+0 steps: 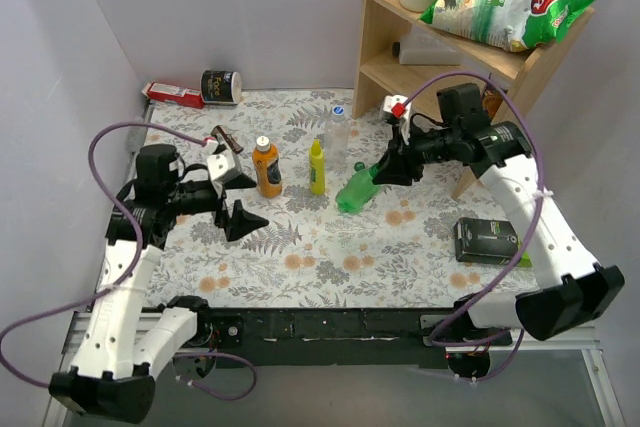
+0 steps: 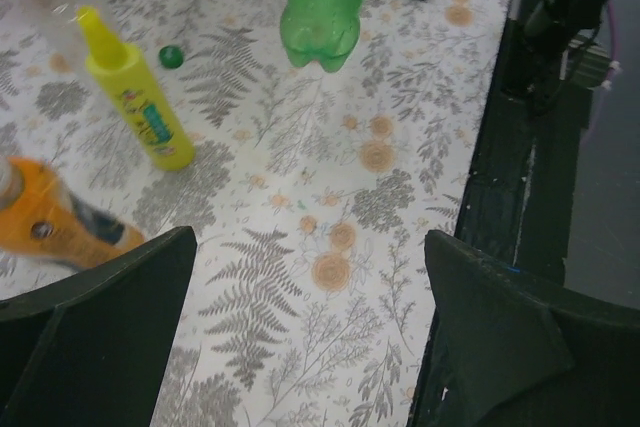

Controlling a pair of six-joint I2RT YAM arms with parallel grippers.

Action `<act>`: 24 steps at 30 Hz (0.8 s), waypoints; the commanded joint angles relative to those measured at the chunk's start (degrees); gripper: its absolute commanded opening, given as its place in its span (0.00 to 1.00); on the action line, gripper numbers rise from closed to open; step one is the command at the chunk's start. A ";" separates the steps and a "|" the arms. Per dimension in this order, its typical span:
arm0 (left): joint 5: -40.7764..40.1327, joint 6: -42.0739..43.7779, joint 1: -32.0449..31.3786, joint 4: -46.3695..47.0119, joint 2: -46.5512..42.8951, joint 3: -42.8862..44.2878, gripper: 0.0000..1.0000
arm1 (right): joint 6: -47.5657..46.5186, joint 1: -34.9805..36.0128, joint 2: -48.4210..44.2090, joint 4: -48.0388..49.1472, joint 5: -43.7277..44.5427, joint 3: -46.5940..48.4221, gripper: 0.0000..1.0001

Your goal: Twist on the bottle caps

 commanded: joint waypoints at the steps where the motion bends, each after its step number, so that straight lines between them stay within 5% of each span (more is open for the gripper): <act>1: -2.80 -2.98 -10.99 7.03 6.16 4.89 0.98 | 3.87 1.07 -3.71 -0.75 -14.06 4.90 0.01; 5: -12.37 -8.17 -24.70 14.52 12.23 8.14 0.98 | 2.38 1.77 -2.04 -2.94 -15.22 12.90 0.01; 8: -15.37 -10.37 -28.49 19.71 16.10 8.94 0.98 | 2.72 1.86 -1.34 -2.60 -15.31 15.37 0.01; 24: -16.18 -12.31 -35.80 25.09 25.51 11.84 0.96 | 7.99 1.86 -6.16 6.36 -15.13 7.65 0.01</act>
